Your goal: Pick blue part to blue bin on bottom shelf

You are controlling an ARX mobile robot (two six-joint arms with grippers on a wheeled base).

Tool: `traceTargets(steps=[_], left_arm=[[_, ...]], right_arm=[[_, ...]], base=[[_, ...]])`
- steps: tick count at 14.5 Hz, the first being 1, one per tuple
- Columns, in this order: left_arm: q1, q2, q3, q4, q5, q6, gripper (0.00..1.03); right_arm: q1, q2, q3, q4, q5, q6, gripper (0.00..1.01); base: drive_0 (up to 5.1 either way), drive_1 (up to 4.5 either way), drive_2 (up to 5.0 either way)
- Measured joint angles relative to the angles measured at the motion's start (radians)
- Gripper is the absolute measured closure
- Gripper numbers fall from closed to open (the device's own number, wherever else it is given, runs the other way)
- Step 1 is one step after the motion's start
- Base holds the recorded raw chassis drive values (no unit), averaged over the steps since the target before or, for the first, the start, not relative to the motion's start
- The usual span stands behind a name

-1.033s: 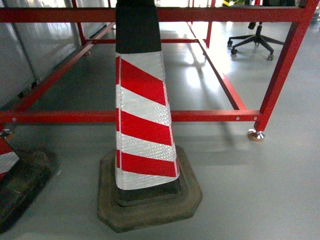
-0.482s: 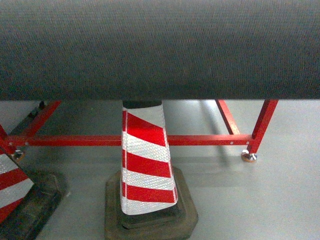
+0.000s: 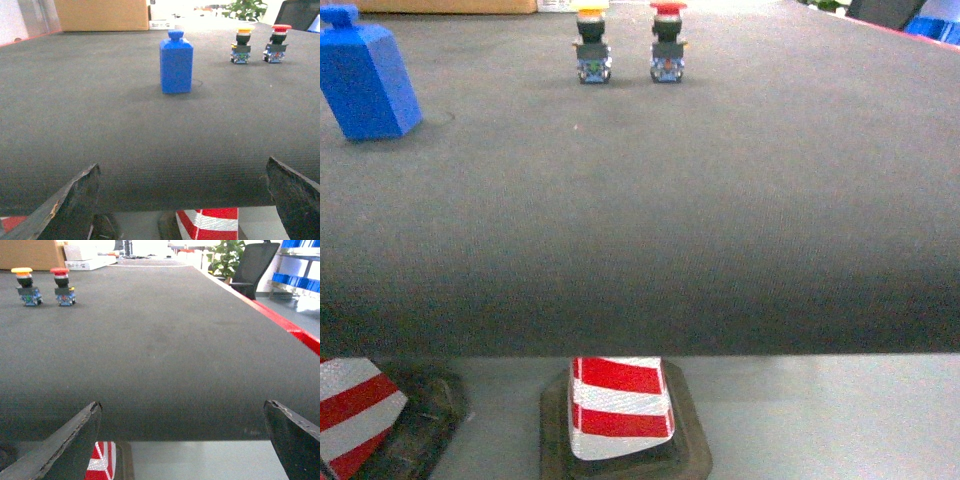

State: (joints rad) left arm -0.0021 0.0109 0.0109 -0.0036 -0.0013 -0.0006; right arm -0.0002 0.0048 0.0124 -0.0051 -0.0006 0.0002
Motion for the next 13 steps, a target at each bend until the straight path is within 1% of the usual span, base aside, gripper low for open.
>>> traceTargets(steps=[13], left_arm=[[0.000,0.000,0.000,-0.001,0.001,0.001,0.05]], right_arm=[[0.000,0.000,0.000,0.000,0.001,0.000,0.03]], base=[[0.0,0.00,0.0]])
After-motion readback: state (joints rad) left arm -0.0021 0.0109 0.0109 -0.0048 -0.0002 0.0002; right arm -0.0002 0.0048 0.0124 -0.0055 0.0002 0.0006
